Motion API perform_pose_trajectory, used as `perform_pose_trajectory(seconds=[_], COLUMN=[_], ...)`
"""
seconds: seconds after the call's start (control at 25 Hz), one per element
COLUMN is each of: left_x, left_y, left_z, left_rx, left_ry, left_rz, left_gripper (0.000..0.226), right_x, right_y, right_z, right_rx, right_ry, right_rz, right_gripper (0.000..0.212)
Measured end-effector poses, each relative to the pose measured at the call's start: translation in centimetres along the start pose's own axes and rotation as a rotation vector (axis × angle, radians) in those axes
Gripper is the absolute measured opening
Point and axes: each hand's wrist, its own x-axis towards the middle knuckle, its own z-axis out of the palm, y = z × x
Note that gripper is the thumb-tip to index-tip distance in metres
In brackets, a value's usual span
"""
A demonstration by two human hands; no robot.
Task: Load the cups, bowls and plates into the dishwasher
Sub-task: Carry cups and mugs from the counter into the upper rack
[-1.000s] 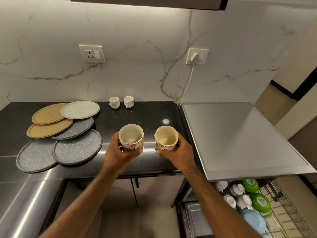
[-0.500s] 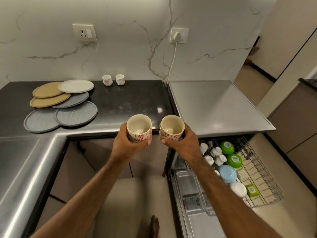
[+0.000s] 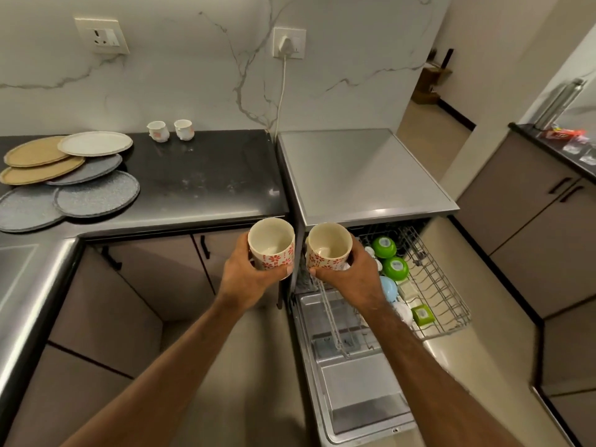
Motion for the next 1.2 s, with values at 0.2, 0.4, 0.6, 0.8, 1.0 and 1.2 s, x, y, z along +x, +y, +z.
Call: perform_pose_trajectory(seconds=[0.2, 0.4, 0.6, 0.8, 1.0, 1.2], left_x=[0.4, 1.1, 1.7, 2.4, 4.0, 6.2], left_y=[-0.4, -1.6, -4.2, -8.6, -14.6, -18.7], left_z=[6.0, 12.2, 16.9, 20.2, 22.6, 24.2], left_rx=[0.005, 0.006, -0.003, -0.028, -0.076, -0.152], left_ry=[-0.061, -0.053, -0.039, -0.018, -0.001, -0.006], left_rz=[-0.011, -0.104, -0.186, -0.277, -0.351, -0.348], left_gripper=[0.087, 0.082, 0.083, 0.086, 0.084, 0.080], right_x=[0.9, 3.0, 4.5, 4.8, 5.4, 5.6], right_y=[4.1, 12.1, 19.9, 27.9, 32.3, 35.5], right_z=[-4.5, -8.1, -9.3, -7.3, -4.4, -0.9], right_rx=[0.018, -0.021, -0.153, -0.347, -0.534, -0.732], right_ry=[-0.062, -0.173, -0.319, -0.347, -0.335, -0.320], right_rz=[0.061, 0.228, 0.355, 0.419, 0.410, 0.347], right_gripper=[0.078, 0.071, 0.071, 0.102, 0.107, 0.111])
